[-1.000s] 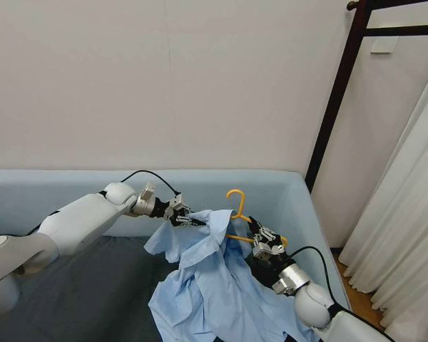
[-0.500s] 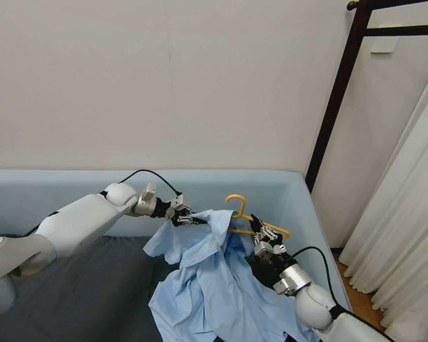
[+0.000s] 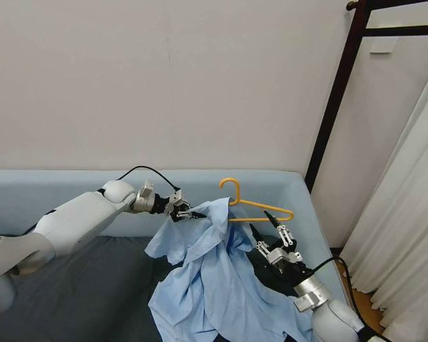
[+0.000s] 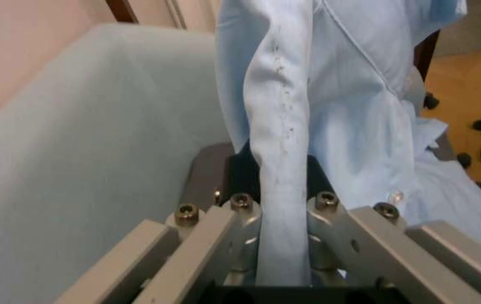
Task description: Pick up the clothes from the sofa and hang them on the clothes hanger.
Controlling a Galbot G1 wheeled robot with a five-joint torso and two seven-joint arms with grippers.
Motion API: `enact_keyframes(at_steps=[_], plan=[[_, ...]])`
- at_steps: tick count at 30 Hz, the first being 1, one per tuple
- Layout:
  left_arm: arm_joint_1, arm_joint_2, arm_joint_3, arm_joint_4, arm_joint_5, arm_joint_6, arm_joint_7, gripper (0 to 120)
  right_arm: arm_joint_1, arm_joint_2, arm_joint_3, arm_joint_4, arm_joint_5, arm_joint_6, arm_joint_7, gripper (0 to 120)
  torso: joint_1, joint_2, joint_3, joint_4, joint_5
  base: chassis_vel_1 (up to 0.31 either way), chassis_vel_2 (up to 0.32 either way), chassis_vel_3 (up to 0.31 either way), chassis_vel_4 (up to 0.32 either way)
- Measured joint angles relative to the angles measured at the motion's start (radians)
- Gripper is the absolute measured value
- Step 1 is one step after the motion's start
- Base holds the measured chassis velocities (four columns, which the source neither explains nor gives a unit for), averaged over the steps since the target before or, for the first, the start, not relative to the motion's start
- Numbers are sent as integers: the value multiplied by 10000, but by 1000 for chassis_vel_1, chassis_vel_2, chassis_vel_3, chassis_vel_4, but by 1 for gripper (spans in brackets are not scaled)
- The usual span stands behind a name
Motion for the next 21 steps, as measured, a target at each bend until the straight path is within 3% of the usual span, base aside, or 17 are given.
enact_keyframes(at_steps=[3,7,8,13,18,21], plan=[[-165,244,-3,-373,-243,2,-109,1,-445,101,9,144,1256,-434,31,86,0,0,0,5,3,0,0,0,0],[-540,534,1,-1035,-670,71,-274,1,-321,587,-270,186,4758,-1932,275,99,0,0,0,1,3,0,0,0,0],[-540,534,1,-1035,-670,71,-274,1,-321,587,-270,186,4758,-1932,275,99,0,0,0,1,3,0,0,0,0],[-810,748,49,-1643,-920,144,-378,1,280,1131,-342,128,8070,-3133,439,100,0,0,0,4,1,0,0,0,0],[-856,807,72,-1853,-980,186,-435,1,552,1499,-192,61,9888,-3349,478,100,0,0,0,2,1,0,0,0,0],[-871,864,163,-2050,-1049,267,-649,1,802,1881,134,-147,11863,-3307,496,100,0,-1,1,3,0,0,0,0,0]])
